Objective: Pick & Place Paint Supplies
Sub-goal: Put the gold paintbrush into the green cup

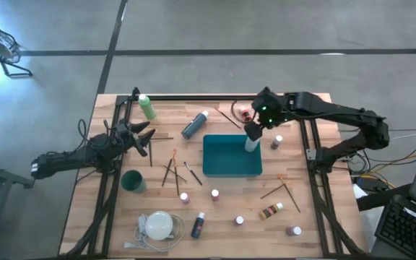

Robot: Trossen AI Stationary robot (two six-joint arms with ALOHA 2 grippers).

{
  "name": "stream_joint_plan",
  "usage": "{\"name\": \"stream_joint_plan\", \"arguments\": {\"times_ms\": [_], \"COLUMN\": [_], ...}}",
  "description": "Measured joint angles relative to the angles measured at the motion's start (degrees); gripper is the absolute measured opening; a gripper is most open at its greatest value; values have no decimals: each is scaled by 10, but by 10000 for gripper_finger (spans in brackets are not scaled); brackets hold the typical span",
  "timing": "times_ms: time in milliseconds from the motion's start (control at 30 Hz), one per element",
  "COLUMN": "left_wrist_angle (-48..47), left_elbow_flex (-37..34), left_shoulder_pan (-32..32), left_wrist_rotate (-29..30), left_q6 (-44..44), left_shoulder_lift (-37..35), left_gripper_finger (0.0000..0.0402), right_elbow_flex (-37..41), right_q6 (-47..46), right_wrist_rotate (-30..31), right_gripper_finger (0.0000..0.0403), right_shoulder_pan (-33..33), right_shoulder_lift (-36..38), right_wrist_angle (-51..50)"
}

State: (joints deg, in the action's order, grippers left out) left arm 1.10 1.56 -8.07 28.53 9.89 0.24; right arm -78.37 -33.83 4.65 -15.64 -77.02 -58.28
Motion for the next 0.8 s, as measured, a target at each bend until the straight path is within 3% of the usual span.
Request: {"name": "stream_joint_plan", "arguments": {"times_ms": [167,300,367,500,800], "left_wrist_angle": [0,0,1,1,2], "left_elbow_flex": [0,0,0,0,0], "left_shoulder_pan": [0,0,0,0,0], "left_wrist_rotate": [0,0,0,0,0], "left_q6": [0,0,0,0,0], "left_shoulder_lift": [0,0,0,0,0], "left_gripper_finger": [227,227,227,227,227], "right_elbow_flex": [0,-4,-38,-165,-485], "right_q6": [75,130,149,207,243], "right_wrist_rotate": [-7,-62,-85,-90,-43], "right_gripper_finger": [272,255,247,236,235], "right_shoulder_pan": [-17,-58,-81,-105,-131], "right_shoulder_lift": [28,22,0,-75,-300], "right_wrist_angle": [170,339,364,285,-114]}}
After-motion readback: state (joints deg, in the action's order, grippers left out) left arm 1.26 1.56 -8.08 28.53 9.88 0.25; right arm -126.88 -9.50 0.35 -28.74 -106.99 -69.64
